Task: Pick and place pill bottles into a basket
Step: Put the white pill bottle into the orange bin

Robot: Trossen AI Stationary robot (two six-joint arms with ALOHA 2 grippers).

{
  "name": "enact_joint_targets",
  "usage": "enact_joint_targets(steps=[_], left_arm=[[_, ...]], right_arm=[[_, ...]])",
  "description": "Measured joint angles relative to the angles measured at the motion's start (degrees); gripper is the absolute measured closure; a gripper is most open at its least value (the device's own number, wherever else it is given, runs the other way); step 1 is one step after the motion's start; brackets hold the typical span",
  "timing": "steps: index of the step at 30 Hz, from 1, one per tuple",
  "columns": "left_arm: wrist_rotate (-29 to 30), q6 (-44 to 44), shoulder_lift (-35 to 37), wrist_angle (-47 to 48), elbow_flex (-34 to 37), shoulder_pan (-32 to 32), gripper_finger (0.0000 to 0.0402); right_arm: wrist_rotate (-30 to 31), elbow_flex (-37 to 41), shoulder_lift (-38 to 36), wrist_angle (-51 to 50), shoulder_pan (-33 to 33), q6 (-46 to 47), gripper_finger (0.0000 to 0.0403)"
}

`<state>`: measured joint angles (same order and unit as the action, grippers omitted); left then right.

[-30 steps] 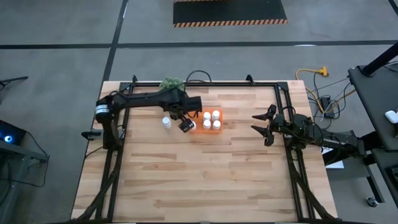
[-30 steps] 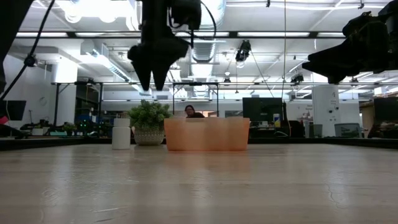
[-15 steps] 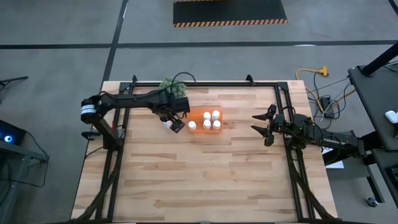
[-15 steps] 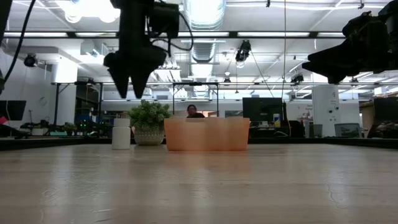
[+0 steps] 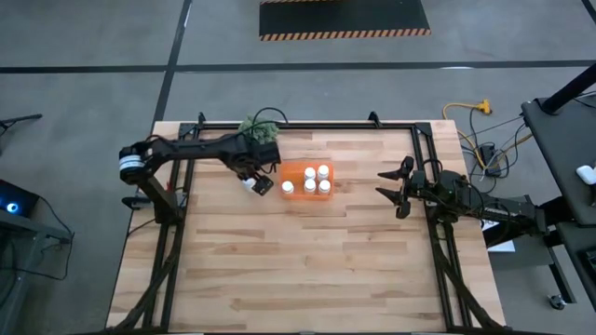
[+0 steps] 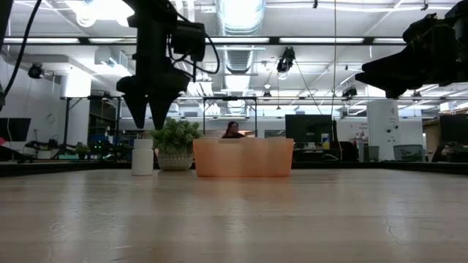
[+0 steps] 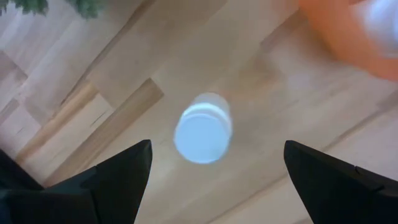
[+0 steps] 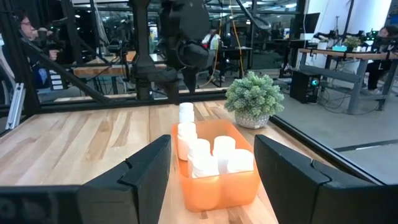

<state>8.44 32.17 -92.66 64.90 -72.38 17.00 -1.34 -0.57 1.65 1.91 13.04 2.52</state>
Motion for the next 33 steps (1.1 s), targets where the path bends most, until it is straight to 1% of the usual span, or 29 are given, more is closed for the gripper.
enact_joint_targets(steps=[6, 11, 14, 22, 33], left_arm=[[-0.2, -1.1, 0.0, -0.1, 2.2, 2.0, 0.0057], [-0.6, -1.7, 0.0, -2.1, 2.4, 2.2, 0.0057], [-2.0, -2.6, 0.0, -3.5, 2.8, 2.2, 0.0057], [-2.2, -2.6, 0.0, -4.5, 6.4, 2.7, 0.0057], [-2.2, -2.6, -0.1, -6.3, 6.5, 2.8, 0.0057]], right_arm=[[0.0, 0.0, 0.0, 0.0, 0.0, 0.0, 0.0184], [0.0, 0.0, 0.0, 0.0, 0.0, 0.0, 0.0184], [0.0, 0.0, 0.0, 0.0, 0.0, 0.0, 0.0184], [0.0, 0.0, 0.0, 0.0, 0.0, 0.0, 0.0184], [0.0, 0.0, 0.0, 0.0, 0.0, 0.0, 0.0184]])
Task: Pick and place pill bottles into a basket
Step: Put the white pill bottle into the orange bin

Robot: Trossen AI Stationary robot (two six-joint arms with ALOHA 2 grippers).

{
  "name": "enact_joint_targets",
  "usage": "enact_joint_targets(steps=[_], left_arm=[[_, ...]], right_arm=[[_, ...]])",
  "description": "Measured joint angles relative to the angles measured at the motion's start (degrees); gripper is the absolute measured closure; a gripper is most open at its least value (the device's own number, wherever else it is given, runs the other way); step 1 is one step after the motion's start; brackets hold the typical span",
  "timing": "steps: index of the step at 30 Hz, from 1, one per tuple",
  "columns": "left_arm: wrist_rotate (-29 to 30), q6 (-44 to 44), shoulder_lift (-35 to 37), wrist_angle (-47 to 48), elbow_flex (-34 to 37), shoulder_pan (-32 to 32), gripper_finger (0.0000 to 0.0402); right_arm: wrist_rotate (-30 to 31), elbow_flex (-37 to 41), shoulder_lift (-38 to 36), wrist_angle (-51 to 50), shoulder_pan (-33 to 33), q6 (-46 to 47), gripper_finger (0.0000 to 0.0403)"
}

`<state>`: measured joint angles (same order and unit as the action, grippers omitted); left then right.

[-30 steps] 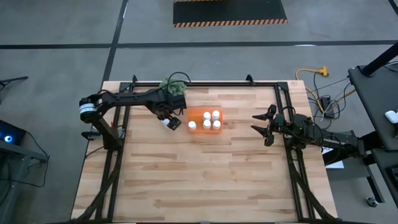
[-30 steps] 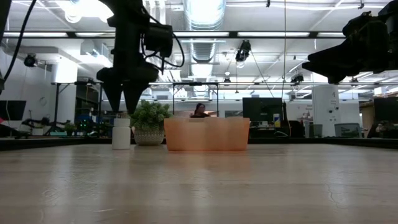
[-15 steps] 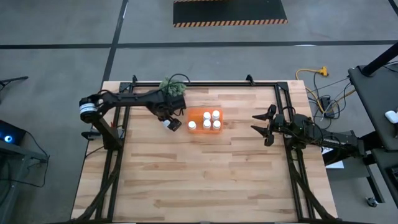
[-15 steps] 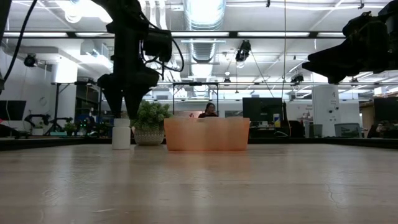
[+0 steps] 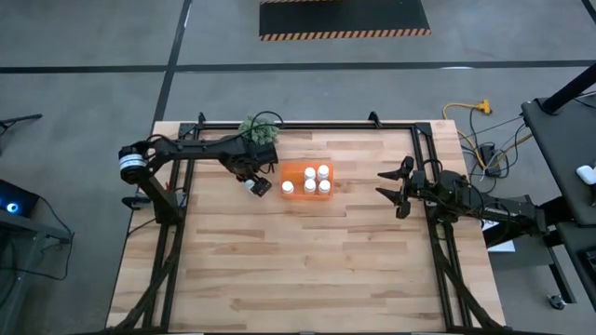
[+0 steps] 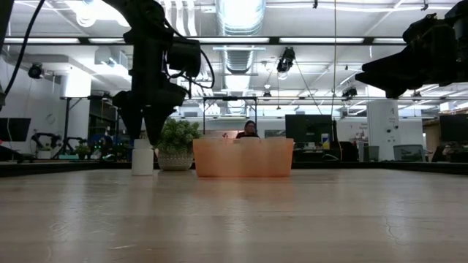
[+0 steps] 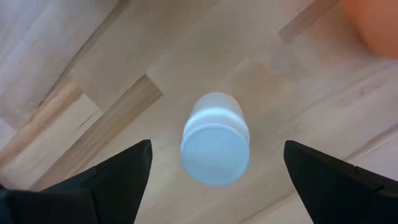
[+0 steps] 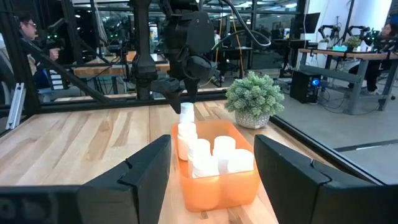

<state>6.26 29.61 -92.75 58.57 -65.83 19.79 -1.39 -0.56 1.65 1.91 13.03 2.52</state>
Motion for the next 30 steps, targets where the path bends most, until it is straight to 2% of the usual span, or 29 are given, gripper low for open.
enact_joint_targets(steps=[19, 23, 30], left_arm=[[-0.1, 0.0, 0.0, -0.7, 0.5, 0.0, 0.0062], [0.0, 0.0, 0.0, -0.8, 0.6, 0.0, 0.0092], [0.0, 0.0, 0.0, -1.1, 1.0, 0.0, 0.0173]], right_arm=[[0.0, 0.0, 0.0, 0.0, 0.0, 0.0, 0.0184], [0.0, 0.0, 0.0, 0.0, 0.0, 0.0, 0.0184], [0.0, 0.0, 0.0, 0.0, 0.0, 0.0, 0.0184]])
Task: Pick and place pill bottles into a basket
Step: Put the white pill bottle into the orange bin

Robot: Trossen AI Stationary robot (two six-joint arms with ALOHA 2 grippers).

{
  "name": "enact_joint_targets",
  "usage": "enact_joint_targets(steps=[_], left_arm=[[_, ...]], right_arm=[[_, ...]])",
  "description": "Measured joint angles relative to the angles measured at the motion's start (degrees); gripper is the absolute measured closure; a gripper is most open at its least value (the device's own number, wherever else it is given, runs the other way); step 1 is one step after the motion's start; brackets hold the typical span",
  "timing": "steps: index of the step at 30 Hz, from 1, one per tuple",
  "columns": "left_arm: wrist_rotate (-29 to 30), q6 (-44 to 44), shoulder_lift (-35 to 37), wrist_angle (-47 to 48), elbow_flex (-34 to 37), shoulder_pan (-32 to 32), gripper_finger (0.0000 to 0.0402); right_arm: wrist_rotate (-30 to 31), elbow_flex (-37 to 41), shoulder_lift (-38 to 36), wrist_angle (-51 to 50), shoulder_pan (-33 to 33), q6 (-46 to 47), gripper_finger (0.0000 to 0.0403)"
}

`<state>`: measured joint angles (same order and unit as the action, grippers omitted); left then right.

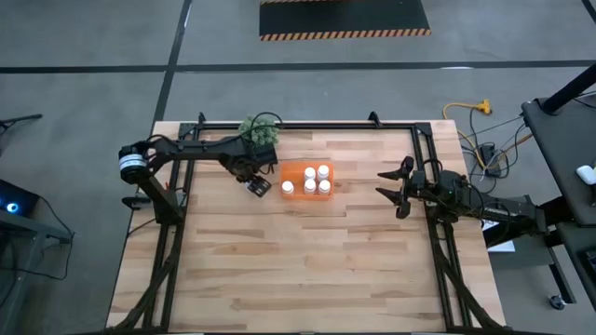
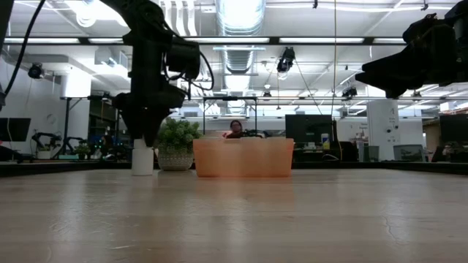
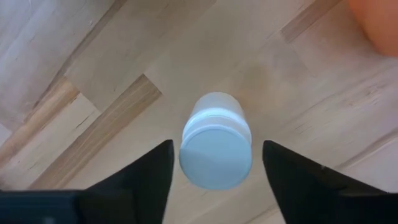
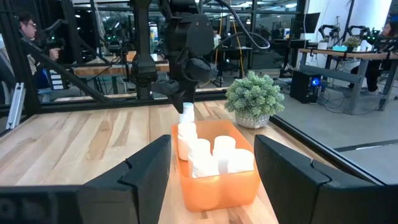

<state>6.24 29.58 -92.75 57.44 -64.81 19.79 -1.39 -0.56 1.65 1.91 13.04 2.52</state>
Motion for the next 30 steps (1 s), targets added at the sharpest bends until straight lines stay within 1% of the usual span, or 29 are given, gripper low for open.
enact_joint_targets(steps=[8, 15, 22, 30], left_arm=[[0.0, 0.0, 0.0, 0.0, 0.7, 0.0, 0.0258], [0.0, -0.6, 0.2, 1.4, 0.1, 0.0, 0.0261], [-0.3, -0.5, 2.1, 5.7, -4.8, -0.8, 0.0261], [-6.0, -1.5, 3.0, 6.5, -12.3, -0.8, 0.0261]], right_arm=[[0.0, 0.0, 0.0, 0.0, 0.0, 0.0, 0.0184], [0.0, 0.0, 0.0, 0.0, 0.0, 0.0, 0.0184], [0.0, 0.0, 0.0, 0.0, 0.0, 0.0, 0.0184], [0.0, 0.0, 0.0, 0.0, 0.0, 0.0, 0.0184]])
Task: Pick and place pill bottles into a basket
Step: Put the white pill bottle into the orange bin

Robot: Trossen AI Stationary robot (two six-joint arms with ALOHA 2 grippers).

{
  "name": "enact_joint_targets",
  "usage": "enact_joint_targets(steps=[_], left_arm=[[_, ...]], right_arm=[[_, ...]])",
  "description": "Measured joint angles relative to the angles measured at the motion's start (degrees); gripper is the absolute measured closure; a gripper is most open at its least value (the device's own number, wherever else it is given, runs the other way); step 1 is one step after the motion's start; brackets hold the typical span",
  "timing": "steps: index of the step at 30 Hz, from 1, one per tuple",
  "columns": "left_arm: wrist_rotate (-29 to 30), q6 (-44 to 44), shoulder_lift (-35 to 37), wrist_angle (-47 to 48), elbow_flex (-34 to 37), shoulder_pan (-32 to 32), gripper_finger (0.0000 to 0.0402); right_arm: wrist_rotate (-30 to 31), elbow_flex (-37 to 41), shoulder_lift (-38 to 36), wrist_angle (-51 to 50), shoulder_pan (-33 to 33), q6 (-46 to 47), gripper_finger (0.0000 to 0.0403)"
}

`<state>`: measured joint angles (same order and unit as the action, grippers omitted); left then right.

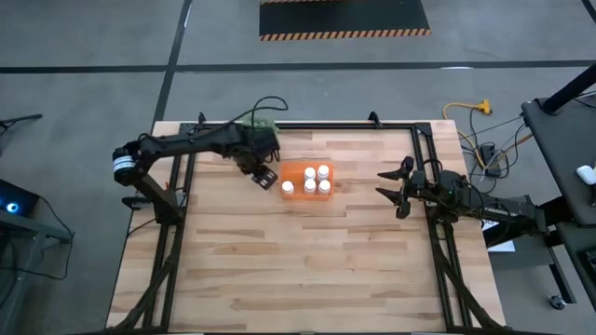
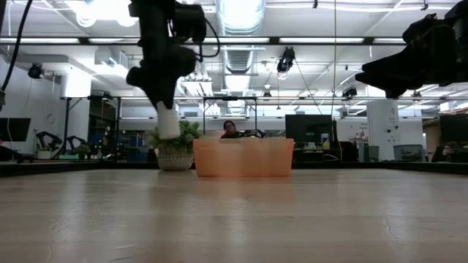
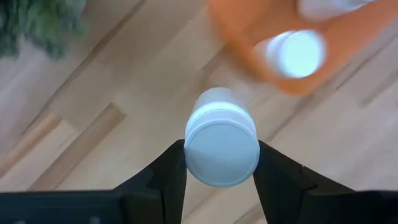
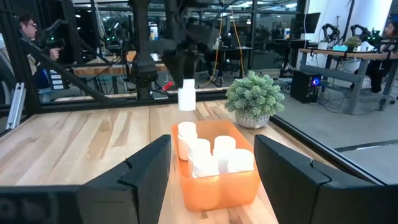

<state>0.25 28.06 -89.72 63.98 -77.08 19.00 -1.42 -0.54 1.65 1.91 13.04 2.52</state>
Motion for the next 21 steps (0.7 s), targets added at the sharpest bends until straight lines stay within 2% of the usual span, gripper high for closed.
enact_joint_targets(steps=[10, 21], left_arm=[[-0.4, -1.9, -0.2, -0.1, -7.6, -0.1, 0.0261], [-1.7, -7.2, -9.1, 0.7, -17.7, -1.0, 0.0261]], right_arm=[[0.0, 0.0, 0.0, 0.0, 0.0, 0.0, 0.0184], [0.0, 0.0, 0.0, 0.0, 0.0, 0.0, 0.0184]])
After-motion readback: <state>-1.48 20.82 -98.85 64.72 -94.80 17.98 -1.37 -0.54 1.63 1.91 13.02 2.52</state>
